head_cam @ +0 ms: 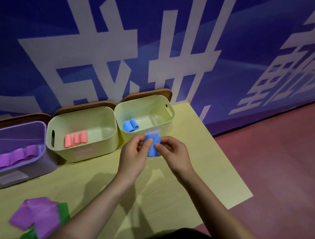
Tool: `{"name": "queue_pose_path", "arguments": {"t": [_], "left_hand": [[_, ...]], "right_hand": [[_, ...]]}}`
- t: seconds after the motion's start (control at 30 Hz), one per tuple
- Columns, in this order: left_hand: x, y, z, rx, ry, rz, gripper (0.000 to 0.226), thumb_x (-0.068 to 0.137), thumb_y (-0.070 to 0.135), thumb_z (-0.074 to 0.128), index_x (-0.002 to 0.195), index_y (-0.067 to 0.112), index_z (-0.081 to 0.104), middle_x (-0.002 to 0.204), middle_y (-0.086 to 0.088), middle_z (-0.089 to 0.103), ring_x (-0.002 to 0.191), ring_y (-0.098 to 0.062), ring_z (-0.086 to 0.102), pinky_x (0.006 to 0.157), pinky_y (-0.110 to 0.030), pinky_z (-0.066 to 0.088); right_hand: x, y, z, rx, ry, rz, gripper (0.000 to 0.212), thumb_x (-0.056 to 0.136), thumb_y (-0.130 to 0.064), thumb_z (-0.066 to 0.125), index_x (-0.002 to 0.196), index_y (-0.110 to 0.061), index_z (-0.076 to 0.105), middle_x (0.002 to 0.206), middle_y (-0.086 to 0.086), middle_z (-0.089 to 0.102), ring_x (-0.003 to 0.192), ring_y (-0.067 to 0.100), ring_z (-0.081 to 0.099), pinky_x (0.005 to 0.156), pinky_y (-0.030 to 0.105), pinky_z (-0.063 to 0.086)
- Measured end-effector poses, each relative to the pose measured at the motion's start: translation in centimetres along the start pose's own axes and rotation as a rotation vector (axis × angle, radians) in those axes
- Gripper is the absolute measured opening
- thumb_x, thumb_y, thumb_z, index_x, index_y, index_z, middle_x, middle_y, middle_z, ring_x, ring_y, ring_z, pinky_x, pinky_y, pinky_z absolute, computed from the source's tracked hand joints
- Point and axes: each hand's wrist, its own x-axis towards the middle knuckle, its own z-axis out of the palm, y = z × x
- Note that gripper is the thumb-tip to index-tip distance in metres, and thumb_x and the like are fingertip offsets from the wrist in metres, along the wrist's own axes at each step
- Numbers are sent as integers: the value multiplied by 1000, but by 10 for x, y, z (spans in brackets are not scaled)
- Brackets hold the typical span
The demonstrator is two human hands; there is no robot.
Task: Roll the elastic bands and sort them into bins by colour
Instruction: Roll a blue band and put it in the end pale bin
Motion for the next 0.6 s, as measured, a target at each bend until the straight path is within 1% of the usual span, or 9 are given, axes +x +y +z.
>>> {"name": "queue_pose_path", "arguments": {"t": [0.03, 0.1, 0.2, 0.23, 0.33, 0.4, 0.43, 0.5, 0.6], "left_hand": [[4, -4, 7, 78, -5, 18, 14, 93, 18, 58, 79, 14, 59, 62, 10, 54, 54, 0, 46, 54, -15, 36], [12, -9, 21, 199, 0, 53, 19, 93, 19, 58, 76, 13, 56, 57, 8, 46, 51, -4, 40, 49, -18, 30], [26, -5, 41, 230, 14, 45, 18, 93, 20, 59, 76, 16, 58, 59, 7, 50, 53, -4, 41, 52, -18, 32], [33, -4, 47, 186, 18, -1, 17, 93, 21, 59, 76, 15, 60, 62, 5, 54, 57, -4, 44, 56, -20, 35], [52, -2, 61, -73, 35, -212, 24, 95, 20, 55, 82, 3, 65, 78, -6, 60, 76, -15, 53, 73, -31, 43], [64, 1, 66, -240, -4, -318, 22, 97, 17, 52, 83, 6, 65, 84, -9, 63, 83, -20, 57, 78, -33, 46], [70, 2, 69, -269, -42, -335, 20, 96, 15, 52, 83, 9, 66, 87, -10, 66, 84, -21, 59, 79, -32, 48], [84, 0, 73, -240, -94, -324, 18, 94, 11, 55, 89, 16, 70, 94, -10, 72, 89, -20, 65, 85, -32, 52], [109, -6, 76, -253, -53, -367, 16, 92, 7, 58, 102, 13, 70, 104, -14, 72, 101, -24, 67, 93, -36, 52]], "right_hand": [[5, 4, -5, -29, 15, 23, 4, 88, -3, 62, 87, 0, 65, 77, 6, 66, 68, 9, 59, 68, 22, 48], [15, 11, -14, -84, 43, 63, 12, 88, -5, 61, 77, -6, 58, 67, 1, 56, 61, 9, 49, 61, 21, 42], [35, 12, -28, -114, 40, 78, 24, 89, -7, 59, 70, -17, 50, 62, -5, 48, 54, 3, 40, 54, 17, 35], [42, 11, -34, -95, 34, 79, 24, 89, -7, 60, 70, -17, 51, 62, -6, 48, 52, 1, 40, 54, 16, 35], [67, 10, -48, -18, 11, 93, 16, 88, -7, 63, 75, -15, 59, 67, -5, 56, 57, -1, 50, 60, 12, 40], [84, 13, -56, 2, 4, 98, 7, 88, -8, 64, 82, -12, 65, 74, -2, 63, 64, 3, 57, 65, 15, 43], [92, 14, -60, 8, 4, 99, 3, 87, -9, 64, 85, -10, 67, 76, -1, 65, 66, 3, 59, 67, 16, 45], [109, 17, -65, 14, 0, 96, 10, 87, -7, 65, 94, -2, 69, 79, 1, 68, 66, 0, 61, 66, 14, 46], [134, 19, -64, 16, -44, 95, 16, 87, -6, 65, 101, 2, 69, 81, 1, 68, 64, -5, 60, 62, 12, 46]]}}
